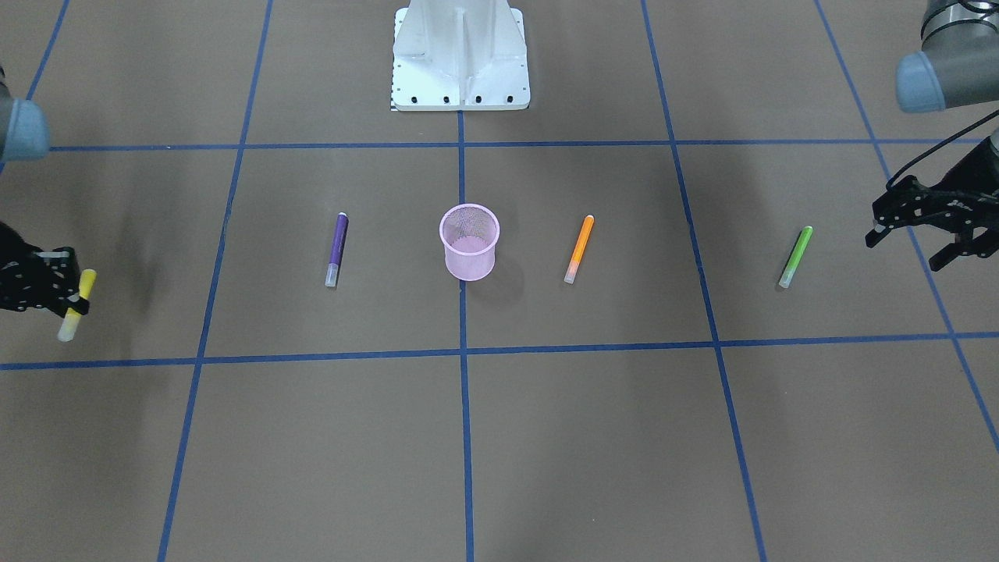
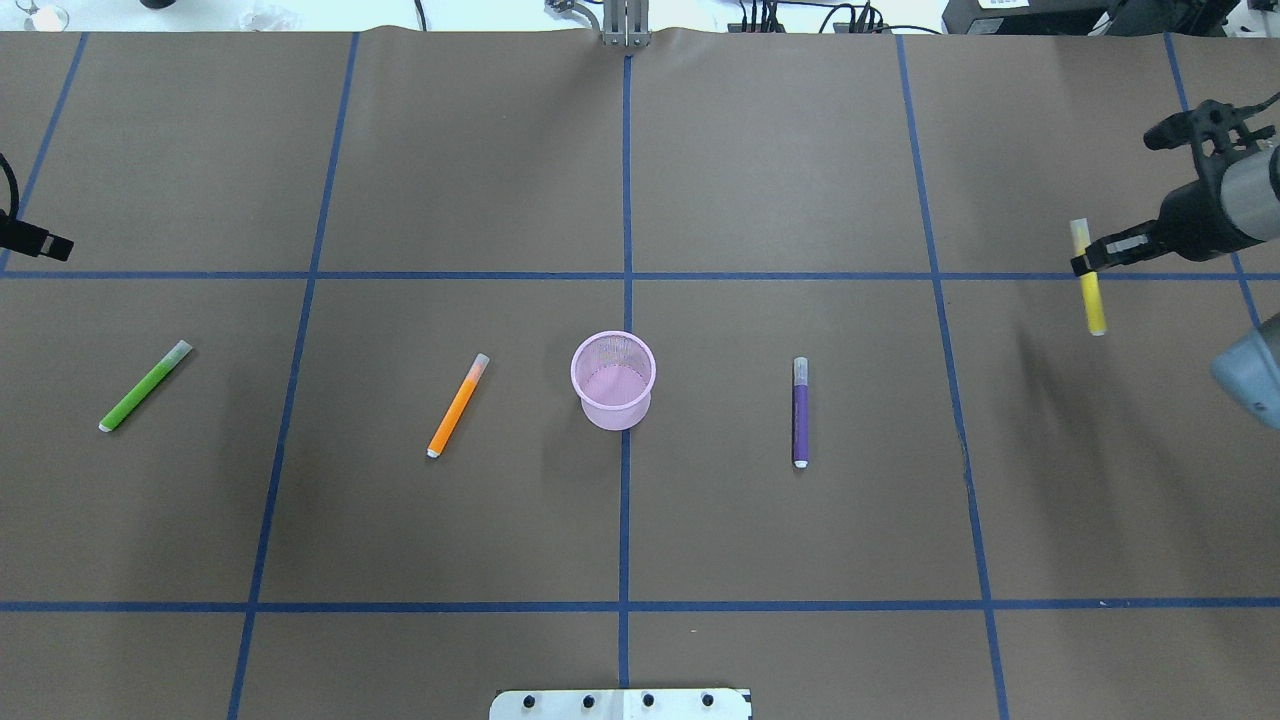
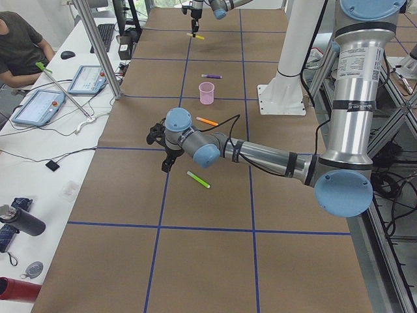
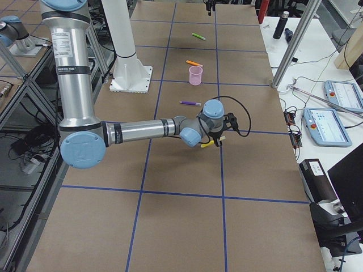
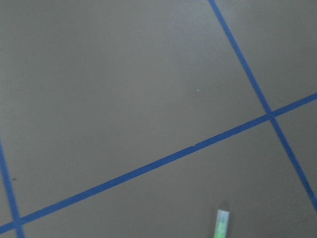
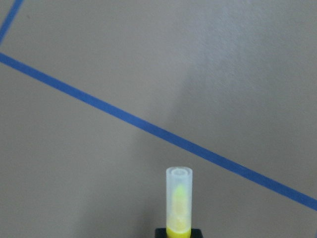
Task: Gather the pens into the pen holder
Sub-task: 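Carry the yellow highlighter with the right gripper over the pink cup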
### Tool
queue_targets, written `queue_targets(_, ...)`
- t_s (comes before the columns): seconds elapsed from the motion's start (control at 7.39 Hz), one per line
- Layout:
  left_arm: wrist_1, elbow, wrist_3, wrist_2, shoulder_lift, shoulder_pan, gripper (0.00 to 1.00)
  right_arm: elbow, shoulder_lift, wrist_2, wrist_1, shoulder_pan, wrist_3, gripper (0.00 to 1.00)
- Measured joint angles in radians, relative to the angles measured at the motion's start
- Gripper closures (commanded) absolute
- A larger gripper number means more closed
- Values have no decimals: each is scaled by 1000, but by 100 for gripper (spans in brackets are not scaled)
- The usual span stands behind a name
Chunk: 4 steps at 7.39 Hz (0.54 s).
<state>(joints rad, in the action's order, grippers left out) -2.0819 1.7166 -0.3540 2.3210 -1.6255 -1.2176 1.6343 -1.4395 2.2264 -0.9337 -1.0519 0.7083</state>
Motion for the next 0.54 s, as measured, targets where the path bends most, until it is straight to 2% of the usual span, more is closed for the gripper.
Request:
queue_targets(0.27, -1, -10, -18, -1, -23, 25, 1, 86, 125, -200, 0, 181, 368, 100)
queue_targets(0.54, 0, -34, -20, -2, -42, 33, 1, 140, 212, -408, -5, 312, 471, 100)
